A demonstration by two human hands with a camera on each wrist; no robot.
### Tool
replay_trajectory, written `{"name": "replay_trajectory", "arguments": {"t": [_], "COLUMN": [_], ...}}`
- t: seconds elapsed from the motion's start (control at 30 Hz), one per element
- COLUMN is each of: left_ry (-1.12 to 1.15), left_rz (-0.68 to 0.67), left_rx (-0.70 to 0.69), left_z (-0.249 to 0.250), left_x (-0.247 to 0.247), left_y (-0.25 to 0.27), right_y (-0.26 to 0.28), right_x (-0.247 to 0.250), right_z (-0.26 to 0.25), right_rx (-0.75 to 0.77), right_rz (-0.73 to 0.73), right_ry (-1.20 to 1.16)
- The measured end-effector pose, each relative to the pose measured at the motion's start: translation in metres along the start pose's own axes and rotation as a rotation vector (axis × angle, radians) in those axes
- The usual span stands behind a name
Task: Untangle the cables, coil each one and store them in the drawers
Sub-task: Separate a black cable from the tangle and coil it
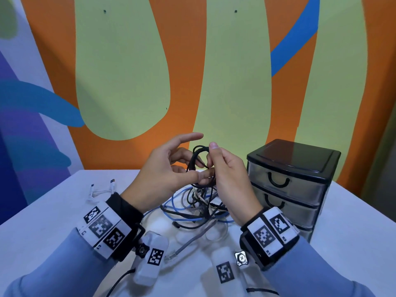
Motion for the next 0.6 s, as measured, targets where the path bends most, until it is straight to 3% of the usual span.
{"name": "replay_trajectory", "arguments": {"t": [0.17,0.33,0.43,0.6], "left_ry": [0.025,-0.028,-0.248,-0.503], "left_rz": [0.105,0.116,0.118,0.247], "left_rx": [-0.041,-0.099,-0.312,-0.660], "left_z": [-0.003,0.000,0.014,0.024], "left_x": [0.004,0.004,0.000,0.002], "left_y": [-0.002,-0.001,0.005,0.009], "right_y": [0.002,0.004,0.005,0.002], "right_x": [-0.002,0.001,-0.001,-0.001], "right_z": [-0.001,-0.004,-0.006,0.003], "right_rx": [0.144,0.102,0.100,-0.008], "right_rz": [0.022,-0.026,-0.046,-0.038], "right_ry": [0.181,0.163,0.076,0.014]}}
Point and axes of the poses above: each hand's wrist, its own y-axis away from the middle knuckle, its own x-axis out of the back of the hand, z = x × y, the point moved 5 cm from there along -y, towards the middle knuckle, and after that the axes turned 13 degrees about z, right-handed, at the moved point
